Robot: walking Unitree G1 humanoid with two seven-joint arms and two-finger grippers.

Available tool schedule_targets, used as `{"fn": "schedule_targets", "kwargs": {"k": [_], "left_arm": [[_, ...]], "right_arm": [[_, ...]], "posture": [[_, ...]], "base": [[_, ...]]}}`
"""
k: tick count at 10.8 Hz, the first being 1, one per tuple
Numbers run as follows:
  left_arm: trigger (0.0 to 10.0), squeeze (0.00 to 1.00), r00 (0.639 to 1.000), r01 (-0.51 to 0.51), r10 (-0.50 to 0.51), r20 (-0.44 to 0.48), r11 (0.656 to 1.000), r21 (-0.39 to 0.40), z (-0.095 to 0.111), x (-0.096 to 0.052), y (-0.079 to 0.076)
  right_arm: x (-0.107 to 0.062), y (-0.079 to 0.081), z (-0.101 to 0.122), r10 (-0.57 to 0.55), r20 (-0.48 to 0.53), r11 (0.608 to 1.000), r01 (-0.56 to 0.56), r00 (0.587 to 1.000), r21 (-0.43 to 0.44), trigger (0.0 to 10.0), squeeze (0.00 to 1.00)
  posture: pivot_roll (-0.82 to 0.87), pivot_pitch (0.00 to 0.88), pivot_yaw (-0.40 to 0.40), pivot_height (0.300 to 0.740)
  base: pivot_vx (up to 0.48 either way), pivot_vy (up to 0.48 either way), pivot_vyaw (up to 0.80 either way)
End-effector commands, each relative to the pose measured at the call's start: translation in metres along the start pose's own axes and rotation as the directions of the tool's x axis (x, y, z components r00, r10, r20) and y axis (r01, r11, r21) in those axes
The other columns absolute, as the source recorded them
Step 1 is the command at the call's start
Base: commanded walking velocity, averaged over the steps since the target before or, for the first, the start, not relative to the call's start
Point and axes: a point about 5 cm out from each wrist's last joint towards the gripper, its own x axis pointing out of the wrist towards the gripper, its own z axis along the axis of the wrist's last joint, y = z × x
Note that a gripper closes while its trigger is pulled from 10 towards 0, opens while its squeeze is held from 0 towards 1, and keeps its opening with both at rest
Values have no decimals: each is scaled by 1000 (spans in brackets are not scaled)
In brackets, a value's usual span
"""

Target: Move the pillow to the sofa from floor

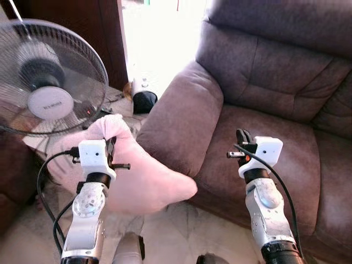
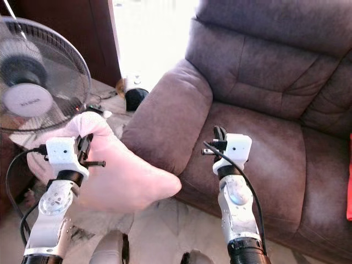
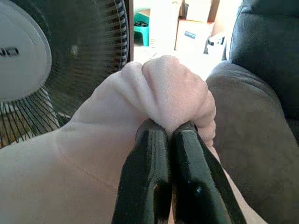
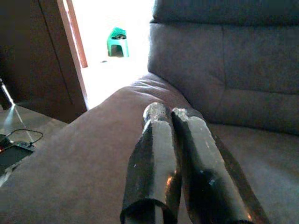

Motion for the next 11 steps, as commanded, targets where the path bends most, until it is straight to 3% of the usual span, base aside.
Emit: {"fn": "schedule_targets", "kwargs": {"k": [1, 7, 11], "left_arm": [[10000, 0, 989, 29, -29, 147, 1000, -1, 32, 8, -6], [10000, 0, 986, 75, -75, 148, 997, 3, 34, 12, -14], [10000, 0, 967, 146, -125, 224, 986, -82, 65, 30, -26]], "right_arm": [[0, -2, 0, -8, 2, 1000, 8, 1000, 0, 10000, 0], [0, -3, -8, -13, -36, 1000, 13, 999, -4, 10000, 0], [-6, -9, -33, -38, -171, 995, 53, 985, 86, 10000, 0]], "posture": [[109, 73, -77, 732], [111, 61, -75, 740], [117, 50, -66, 740]], "base": [[0, 0, 0], [0, 0, 0], [0, 0, 0]]}}
